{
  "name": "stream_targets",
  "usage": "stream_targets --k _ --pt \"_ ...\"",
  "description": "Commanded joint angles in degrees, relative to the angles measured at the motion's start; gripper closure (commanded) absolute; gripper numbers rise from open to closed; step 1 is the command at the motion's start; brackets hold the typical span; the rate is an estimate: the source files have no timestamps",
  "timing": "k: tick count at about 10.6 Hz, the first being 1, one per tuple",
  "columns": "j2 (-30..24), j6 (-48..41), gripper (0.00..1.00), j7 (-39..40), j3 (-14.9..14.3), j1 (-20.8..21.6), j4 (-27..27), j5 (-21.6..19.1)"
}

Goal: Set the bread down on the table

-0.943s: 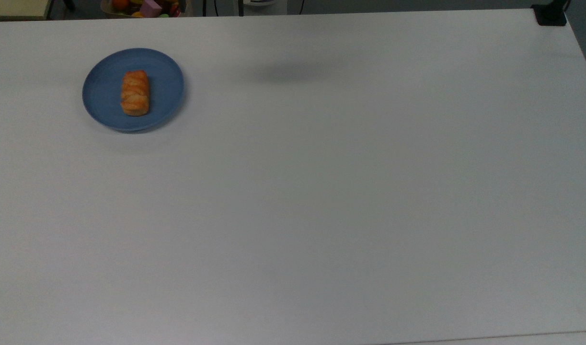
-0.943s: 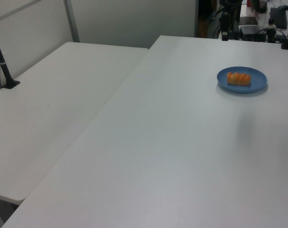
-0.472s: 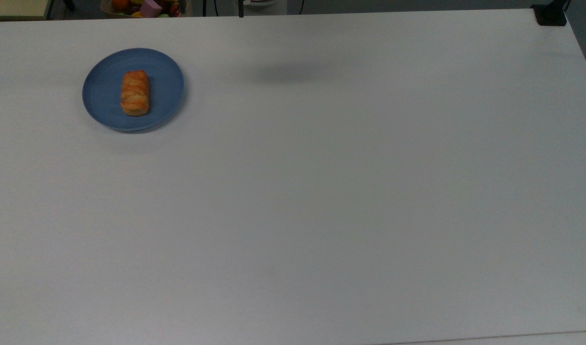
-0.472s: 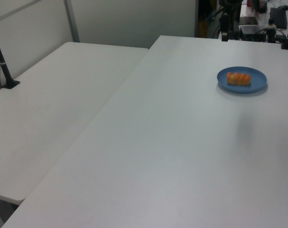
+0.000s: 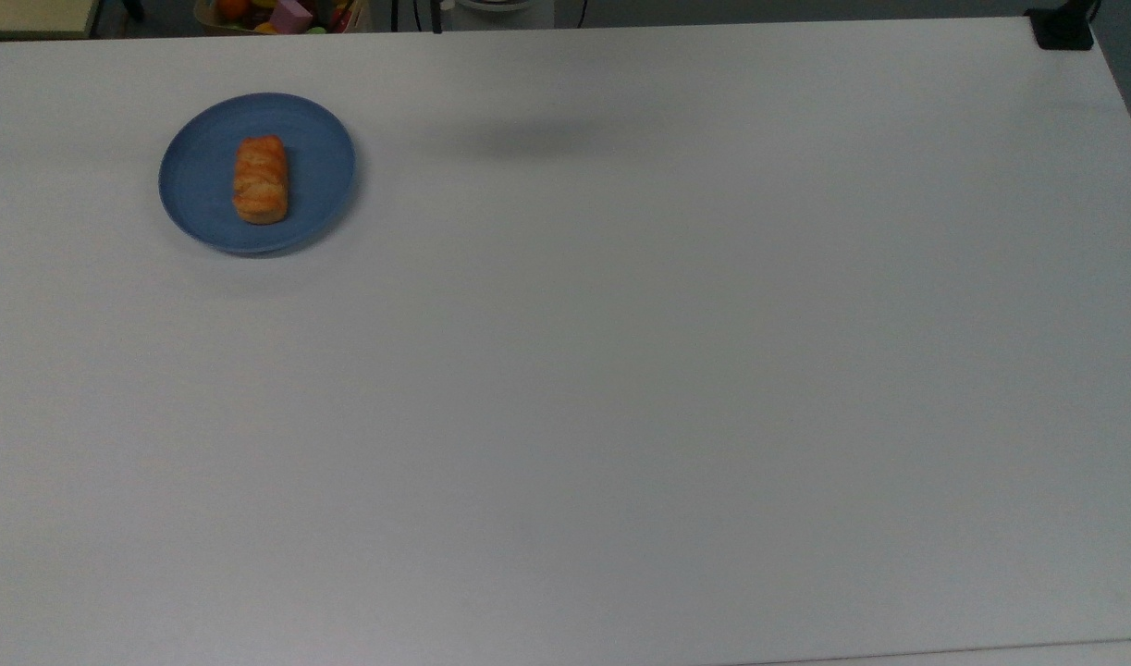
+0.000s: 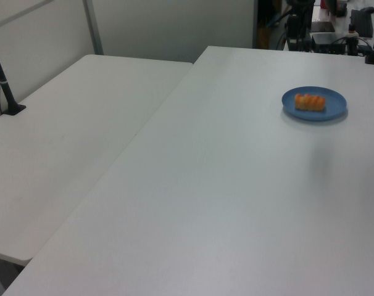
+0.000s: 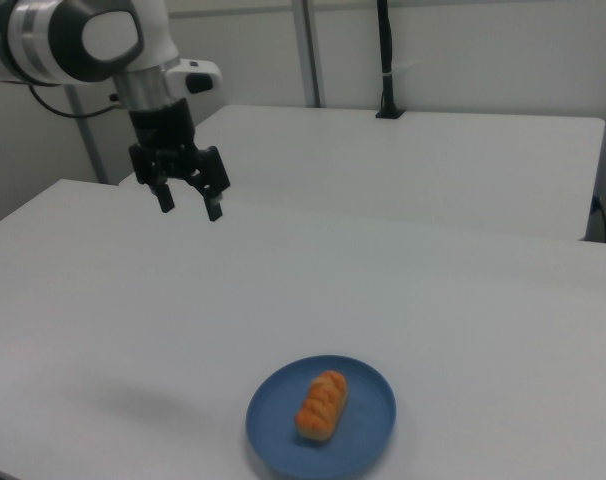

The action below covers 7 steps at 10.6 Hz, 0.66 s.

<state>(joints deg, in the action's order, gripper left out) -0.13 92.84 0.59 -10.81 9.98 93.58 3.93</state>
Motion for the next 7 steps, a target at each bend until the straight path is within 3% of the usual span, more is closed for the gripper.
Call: stream_targets --k 1,7 --pt "0.05 0.59 0.0 2.12 -0.18 -5.56 -0.16 0.73" --pt "1.01 4.18 0.0 14.95 -0.44 -15.94 0.63 0.64"
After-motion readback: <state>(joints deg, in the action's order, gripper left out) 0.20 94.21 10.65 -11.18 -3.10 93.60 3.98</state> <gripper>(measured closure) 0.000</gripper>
